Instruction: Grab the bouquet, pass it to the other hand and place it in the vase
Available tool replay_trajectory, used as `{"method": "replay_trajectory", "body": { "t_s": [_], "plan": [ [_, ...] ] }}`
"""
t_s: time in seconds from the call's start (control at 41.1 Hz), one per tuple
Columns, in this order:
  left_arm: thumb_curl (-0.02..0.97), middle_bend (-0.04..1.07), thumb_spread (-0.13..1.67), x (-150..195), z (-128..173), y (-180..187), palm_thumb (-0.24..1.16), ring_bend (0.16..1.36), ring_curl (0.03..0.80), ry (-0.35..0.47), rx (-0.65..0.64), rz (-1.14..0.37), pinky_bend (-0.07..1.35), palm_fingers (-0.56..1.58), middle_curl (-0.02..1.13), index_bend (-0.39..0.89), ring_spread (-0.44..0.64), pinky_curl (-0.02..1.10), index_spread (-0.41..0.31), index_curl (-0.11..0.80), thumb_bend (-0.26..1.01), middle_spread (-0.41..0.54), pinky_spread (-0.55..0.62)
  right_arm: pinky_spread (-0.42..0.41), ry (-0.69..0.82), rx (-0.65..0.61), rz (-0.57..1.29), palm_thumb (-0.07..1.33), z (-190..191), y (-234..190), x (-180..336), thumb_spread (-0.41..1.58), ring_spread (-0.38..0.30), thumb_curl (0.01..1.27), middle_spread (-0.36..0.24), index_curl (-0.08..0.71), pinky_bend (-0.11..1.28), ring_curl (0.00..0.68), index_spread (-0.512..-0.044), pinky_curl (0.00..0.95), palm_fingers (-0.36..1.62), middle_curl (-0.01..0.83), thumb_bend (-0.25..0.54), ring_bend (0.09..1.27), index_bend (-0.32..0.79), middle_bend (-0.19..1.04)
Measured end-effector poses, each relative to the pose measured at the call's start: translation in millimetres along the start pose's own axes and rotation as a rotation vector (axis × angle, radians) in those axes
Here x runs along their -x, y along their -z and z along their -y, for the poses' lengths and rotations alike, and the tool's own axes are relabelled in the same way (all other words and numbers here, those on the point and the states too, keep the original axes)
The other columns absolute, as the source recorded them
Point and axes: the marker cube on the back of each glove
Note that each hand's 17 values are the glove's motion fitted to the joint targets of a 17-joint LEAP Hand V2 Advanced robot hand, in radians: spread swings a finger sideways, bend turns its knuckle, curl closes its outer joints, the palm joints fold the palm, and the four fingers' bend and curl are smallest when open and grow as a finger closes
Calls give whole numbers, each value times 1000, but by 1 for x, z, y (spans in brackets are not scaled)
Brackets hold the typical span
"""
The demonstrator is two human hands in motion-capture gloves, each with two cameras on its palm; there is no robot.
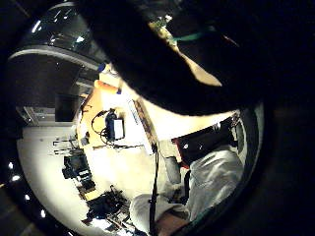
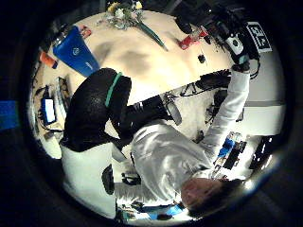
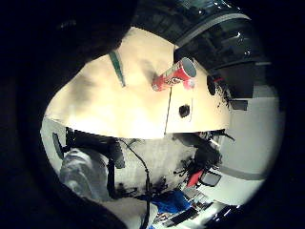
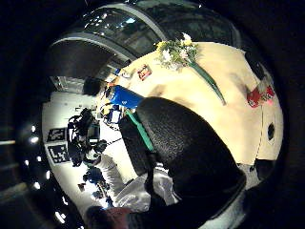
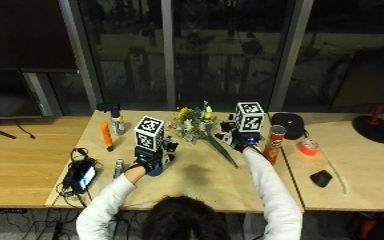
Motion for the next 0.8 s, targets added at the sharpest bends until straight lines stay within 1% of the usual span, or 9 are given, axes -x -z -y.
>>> {"method": "replay_trajectory", "body": {
  "t_s": [0.024, 0.049, 0.122, 0.195, 0.292, 0.389, 0.487, 0.657, 0.803],
  "plan": [
    [59, 163, 447, 0, 0, 0, 271, 396, 67, 0, -2, 1, 418, 504, 32, 190, 158, 89, -11, 57, 171, 121, 168, 134, -1, -2, 0, 176, 0, 0, 0, 424, 50, 37, 34, -30, 584, 85, -153, 132, 373, 42, 103, 432, -63, 193],
    [69, 161, 523, 0, -1, 0, 283, 409, 88, -1, -4, 2, 430, 494, 49, 184, 181, 111, -12, 72, 176, 138, 191, 152, -2, -5, 0, 183, 1, 1, 0, 497, 61, 43, 39, -21, 618, 107, -175, 159, 349, 54, 104, 458, -55, 191],
    [94, 162, 707, 2, -5, 0, 307, 438, 138, -2, -5, 7, 454, 467, 93, 179, 237, 167, -16, 112, 180, 177, 244, 187, -11, -15, 6, 192, 6, 4, 0, 671, 74, 63, 46, -1, 662, 163, -207, 217, 311, 101, 96, 510, -14, 234],
    [117, 159, 838, 1, -12, 1, 327, 452, 163, -12, 7, 4, 463, 451, 118, 184, 277, 198, -18, 144, 179, 203, 276, 212, -45, -1, 24, 199, 12, 6, -3, 800, 79, 81, 49, 14, 666, 193, -206, 245, 303, 138, 87, 541, 41, 266],
    [142, 158, 958, -3, -23, 2, 338, 466, 183, -40, 40, 2, 461, 436, 140, 184, 310, 221, -20, 182, 164, 225, 304, 233, -101, 24, 62, 205, 18, 9, -8, 918, 100, 103, 62, 18, 713, 221, -218, 276, 285, 167, 70, 581, 46, 259],
    [163, 160, 1035, -8, -31, 6, 344, 474, 197, -61, 26, 10, 463, 424, 157, 178, 332, 240, -18, 209, 145, 239, 321, 244, -135, 32, 81, 209, 24, 13, -11, 995, 120, 123, 72, 25, 749, 239, -219, 298, 265, 193, 52, 602, 55, 258],
    [182, 160, 1085, -14, -37, 7, 351, 479, 208, -75, -17, 32, 462, 416, 172, 179, 345, 254, -18, 235, 124, 247, 332, 250, -162, 39, 96, 214, 31, 15, -14, 1046, 134, 141, 100, 15, 801, 260, -217, 318, 271, 213, 33, 658, 32, 254],
    [210, 163, 1135, -20, -42, 3, 362, 488, 222, -92, -28, 42, 461, 406, 194, 172, 358, 276, -18, 269, 88, 254, 342, 254, -214, 60, 97, 224, 45, 8, -19, 1096, 137, 168, 117, 21, 819, 289, -213, 335, 259, 251, 2, 704, 46, 273],
    [230, 165, 1157, -23, -43, -5, 372, 492, 232, -100, -9, 70, 459, 399, 213, 169, 364, 291, -13, 289, 59, 250, 346, 246, -278, 81, 101, 293, 60, -7, -23, 1144, 112, 201, 112, 20, 855, 302, -205, 346, 296, 277, 12, 737, 37, 285]
  ]
}}
